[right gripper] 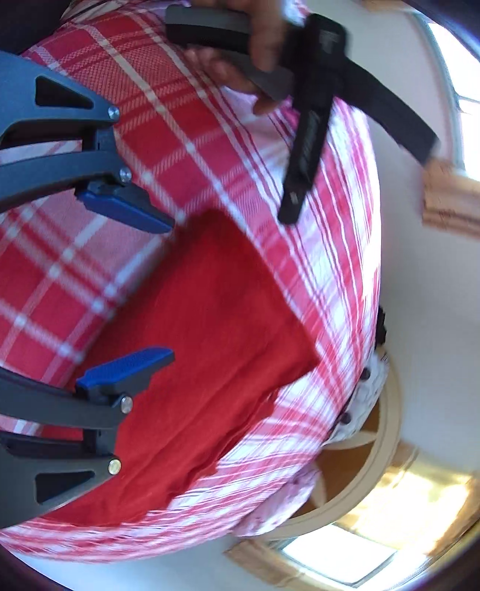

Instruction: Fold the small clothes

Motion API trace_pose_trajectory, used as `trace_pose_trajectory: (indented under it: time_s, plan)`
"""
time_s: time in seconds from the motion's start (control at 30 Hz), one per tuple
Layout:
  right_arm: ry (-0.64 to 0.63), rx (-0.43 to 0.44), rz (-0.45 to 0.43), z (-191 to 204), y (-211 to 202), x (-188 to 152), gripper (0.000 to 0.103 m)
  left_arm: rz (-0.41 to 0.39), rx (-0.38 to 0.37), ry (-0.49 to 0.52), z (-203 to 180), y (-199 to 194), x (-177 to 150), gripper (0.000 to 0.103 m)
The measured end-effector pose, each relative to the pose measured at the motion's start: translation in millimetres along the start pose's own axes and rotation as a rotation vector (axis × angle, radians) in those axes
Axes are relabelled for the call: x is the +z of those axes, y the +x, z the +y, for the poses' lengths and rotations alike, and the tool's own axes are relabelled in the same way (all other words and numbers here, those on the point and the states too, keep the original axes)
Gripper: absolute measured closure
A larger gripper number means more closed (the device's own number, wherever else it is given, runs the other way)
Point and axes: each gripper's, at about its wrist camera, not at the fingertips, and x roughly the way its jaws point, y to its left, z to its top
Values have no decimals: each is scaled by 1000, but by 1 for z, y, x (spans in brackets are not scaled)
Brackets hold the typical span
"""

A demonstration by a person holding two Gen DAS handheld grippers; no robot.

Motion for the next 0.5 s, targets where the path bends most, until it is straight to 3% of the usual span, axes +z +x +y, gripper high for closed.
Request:
trace_pose_trajectory:
  time_s: [0.13,0.23,0.33,0.5]
  plan:
    - [-83,-32,-21,23,6,4,37,4,-12,-9,2,0,2,16]
    - [-151,-120,-31,36,14,7,37,10,-38,-18,5,2,7,16]
    - [-157,-168,-27,37,23,10,38,21,-113,-43,8,7,17,16]
    - [-132,-168,-24,36,30,6,40,48,-206,-57,4,27,47,16]
